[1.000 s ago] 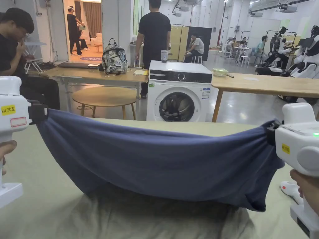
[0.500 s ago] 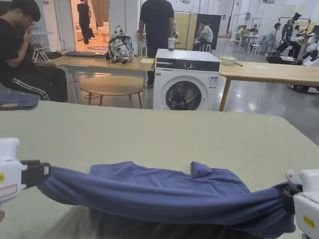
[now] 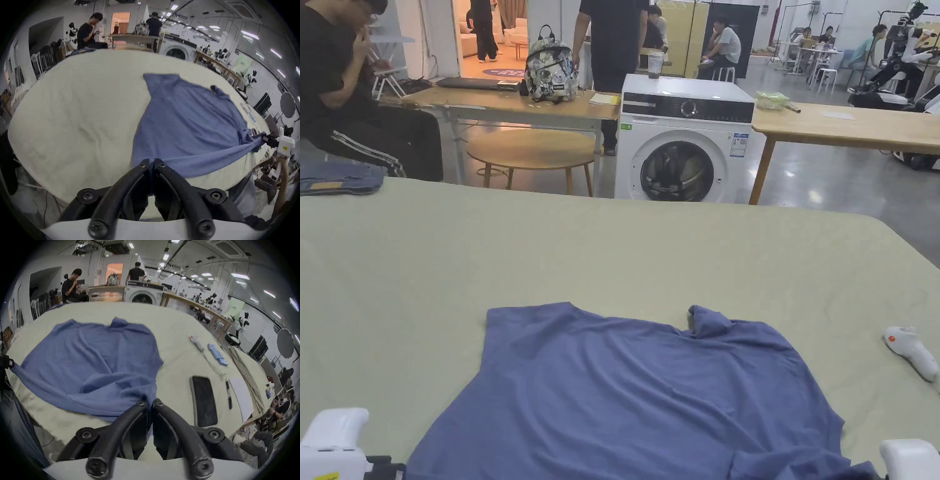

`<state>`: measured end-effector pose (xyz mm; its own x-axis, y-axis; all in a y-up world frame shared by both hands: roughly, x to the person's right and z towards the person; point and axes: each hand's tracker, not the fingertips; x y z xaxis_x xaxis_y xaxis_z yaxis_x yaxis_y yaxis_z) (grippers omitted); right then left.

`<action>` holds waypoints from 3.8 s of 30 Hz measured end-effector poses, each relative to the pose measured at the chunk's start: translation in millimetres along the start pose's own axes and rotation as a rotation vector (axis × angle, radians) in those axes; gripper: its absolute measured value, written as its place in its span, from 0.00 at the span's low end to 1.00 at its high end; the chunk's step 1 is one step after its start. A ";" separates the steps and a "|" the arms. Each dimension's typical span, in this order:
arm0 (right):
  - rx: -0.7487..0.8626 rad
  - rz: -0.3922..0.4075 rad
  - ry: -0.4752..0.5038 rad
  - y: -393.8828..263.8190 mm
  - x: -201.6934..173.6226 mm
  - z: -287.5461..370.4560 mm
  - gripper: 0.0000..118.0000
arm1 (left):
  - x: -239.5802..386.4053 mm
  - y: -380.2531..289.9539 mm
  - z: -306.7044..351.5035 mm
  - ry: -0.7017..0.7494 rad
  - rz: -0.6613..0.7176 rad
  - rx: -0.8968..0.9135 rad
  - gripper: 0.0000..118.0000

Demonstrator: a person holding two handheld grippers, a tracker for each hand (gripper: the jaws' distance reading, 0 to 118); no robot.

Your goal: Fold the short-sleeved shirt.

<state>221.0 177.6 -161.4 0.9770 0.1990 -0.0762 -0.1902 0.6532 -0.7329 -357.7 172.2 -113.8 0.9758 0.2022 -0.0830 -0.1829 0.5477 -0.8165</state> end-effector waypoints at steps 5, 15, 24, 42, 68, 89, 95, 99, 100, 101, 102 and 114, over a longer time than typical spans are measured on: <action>-0.075 -0.006 0.008 -13.2 1.7 -24.9 0.03 | -5.7 -10.8 -30.5 0.036 0.000 -0.078 0.00; -0.020 -0.024 0.010 3.3 -7.8 -21.6 0.60 | -2.9 -1.8 -29.0 0.046 0.038 -0.019 0.30; 0.278 -0.100 0.105 49.9 -57.0 -5.0 0.60 | 33.3 43.8 -2.3 -0.032 -0.033 0.279 0.40; 0.474 -0.130 0.242 104.7 -132.5 3.7 0.00 | 88.3 86.7 -29.9 -0.043 -0.077 0.388 0.00; 0.199 -0.099 0.173 107.8 -104.5 -102.8 0.00 | -13.1 319.9 -256.6 -0.008 0.167 -0.142 0.63; 0.134 -0.128 0.120 169.0 -26.0 -140.5 0.04 | 30.5 315.5 -206.4 0.111 -0.133 -0.036 0.00; -0.010 -0.143 0.098 227.4 32.0 -215.4 0.57 | 22.0 316.2 -186.3 0.098 -0.148 0.002 0.00; -0.141 -0.128 0.164 244.6 44.3 -261.4 0.57 | 24.3 310.6 -174.0 0.091 -0.145 0.017 0.00; -0.171 -0.129 0.191 244.1 46.0 -274.0 0.57 | 25.3 308.8 -171.2 0.092 -0.143 0.019 0.00; -0.204 -0.141 0.217 241.4 46.2 -284.0 0.57 | 25.6 306.4 -168.0 0.090 -0.139 0.021 0.00; -0.238 -0.154 0.230 238.9 45.4 -290.7 0.57 | 25.7 304.5 -165.5 0.087 -0.135 0.022 0.00; -0.208 -0.022 0.110 245.5 6.9 -280.9 0.00 | 20.4 290.9 -150.0 0.081 -0.135 0.038 0.00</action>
<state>208.0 134.1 -531.8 0.9874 0.0981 -0.1241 -0.1564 0.4893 -0.8580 -373.1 213.8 -438.8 0.9980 0.0592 -0.0213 -0.0525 0.5960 -0.8012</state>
